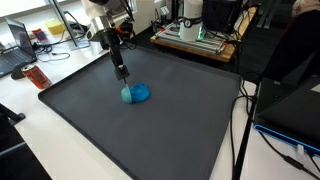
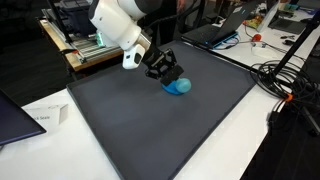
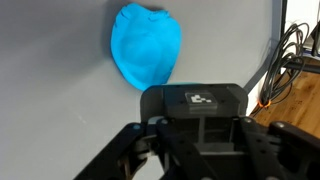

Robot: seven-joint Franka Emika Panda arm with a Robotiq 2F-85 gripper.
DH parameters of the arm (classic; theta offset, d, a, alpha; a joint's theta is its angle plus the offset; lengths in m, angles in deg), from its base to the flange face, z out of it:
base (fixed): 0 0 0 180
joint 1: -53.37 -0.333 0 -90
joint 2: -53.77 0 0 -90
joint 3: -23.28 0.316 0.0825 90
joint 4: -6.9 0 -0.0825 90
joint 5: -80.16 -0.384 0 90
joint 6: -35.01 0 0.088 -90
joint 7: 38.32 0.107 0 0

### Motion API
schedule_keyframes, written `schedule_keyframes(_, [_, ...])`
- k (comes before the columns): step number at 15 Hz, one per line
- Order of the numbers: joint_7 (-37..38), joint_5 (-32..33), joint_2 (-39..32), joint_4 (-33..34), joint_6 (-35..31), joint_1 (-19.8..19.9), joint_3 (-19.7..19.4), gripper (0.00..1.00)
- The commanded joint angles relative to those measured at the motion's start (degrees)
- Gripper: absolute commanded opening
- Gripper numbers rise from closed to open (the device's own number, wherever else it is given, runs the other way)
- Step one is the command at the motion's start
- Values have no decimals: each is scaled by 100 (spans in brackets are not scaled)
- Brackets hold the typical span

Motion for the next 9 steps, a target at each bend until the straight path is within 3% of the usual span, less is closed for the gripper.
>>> schedule_keyframes(1, [-272,-223,356,-394,-405,-161,41,22])
schedule_keyframes(9, [-590,-294,718,-814,-1651,-640,384,22])
